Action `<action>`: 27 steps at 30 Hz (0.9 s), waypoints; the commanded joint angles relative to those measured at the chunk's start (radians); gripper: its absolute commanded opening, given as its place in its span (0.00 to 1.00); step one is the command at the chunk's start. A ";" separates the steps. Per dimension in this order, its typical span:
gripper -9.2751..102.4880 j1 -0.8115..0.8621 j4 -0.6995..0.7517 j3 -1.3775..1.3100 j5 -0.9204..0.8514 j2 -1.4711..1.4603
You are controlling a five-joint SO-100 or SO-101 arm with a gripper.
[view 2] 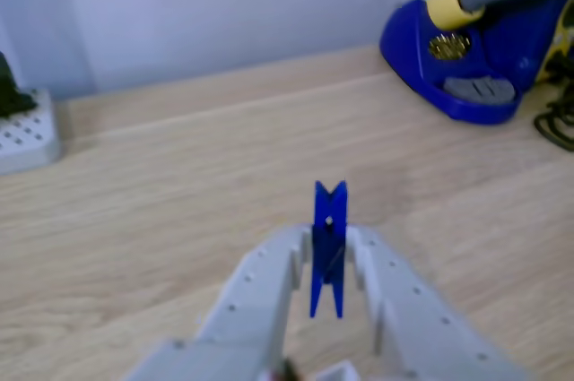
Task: Grasp a peg and put it in the crate.
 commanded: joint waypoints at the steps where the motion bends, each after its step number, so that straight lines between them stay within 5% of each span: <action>1: 0.07 0.034 -0.040 -0.021 -0.005 0.000; 23: 0.08 0.031 0.115 -0.026 -0.006 -0.049; 27: 0.14 0.031 0.115 -0.025 -0.006 -0.049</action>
